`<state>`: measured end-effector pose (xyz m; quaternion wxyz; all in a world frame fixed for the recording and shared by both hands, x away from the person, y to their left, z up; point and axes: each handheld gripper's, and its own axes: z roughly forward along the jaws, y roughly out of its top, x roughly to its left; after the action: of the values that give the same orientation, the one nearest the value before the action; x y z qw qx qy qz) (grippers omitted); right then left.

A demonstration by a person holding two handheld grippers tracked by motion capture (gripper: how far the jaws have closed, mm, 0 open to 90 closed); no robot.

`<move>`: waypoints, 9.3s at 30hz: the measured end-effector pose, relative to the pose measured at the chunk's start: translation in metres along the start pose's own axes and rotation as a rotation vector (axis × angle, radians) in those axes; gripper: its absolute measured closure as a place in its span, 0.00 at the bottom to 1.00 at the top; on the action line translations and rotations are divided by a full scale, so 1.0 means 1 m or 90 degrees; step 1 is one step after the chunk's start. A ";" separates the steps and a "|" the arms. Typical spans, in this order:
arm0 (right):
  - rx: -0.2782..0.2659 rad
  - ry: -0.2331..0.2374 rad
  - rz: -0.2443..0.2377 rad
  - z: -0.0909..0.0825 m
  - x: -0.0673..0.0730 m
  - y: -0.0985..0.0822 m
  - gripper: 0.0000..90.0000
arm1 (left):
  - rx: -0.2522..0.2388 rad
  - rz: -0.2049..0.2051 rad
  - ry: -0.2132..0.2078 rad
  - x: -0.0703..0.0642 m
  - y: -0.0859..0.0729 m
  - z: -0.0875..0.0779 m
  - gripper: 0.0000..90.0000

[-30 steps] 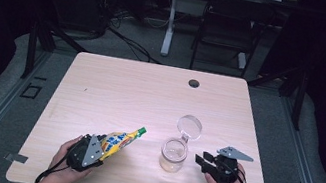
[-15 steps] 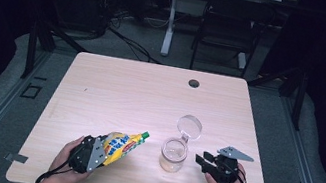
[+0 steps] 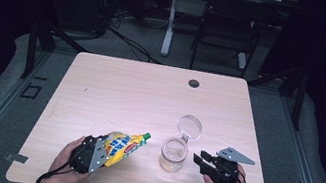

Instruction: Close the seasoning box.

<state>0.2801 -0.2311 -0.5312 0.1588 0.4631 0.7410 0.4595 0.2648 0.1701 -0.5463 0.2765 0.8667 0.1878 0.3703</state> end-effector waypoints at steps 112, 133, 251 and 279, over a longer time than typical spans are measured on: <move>-0.039 0.062 -0.131 0.003 0.073 0.016 0.77 | 0.023 0.259 0.120 -0.029 0.071 0.036 0.58; -0.048 0.052 -0.174 0.003 0.077 0.015 0.72 | 0.038 0.300 0.122 -0.023 0.073 0.033 0.58; -0.054 0.059 -0.155 0.014 0.082 0.013 0.71 | 0.091 0.436 0.220 -0.019 0.087 0.020 0.58; -0.054 0.070 -0.153 0.016 0.082 0.014 0.71 | 0.114 0.472 0.224 -0.016 0.092 0.013 0.58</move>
<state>0.2556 -0.1522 -0.5123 0.1912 0.3382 0.7788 0.4924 0.2750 0.0858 -0.5052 0.0115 0.8197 -0.0609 0.5695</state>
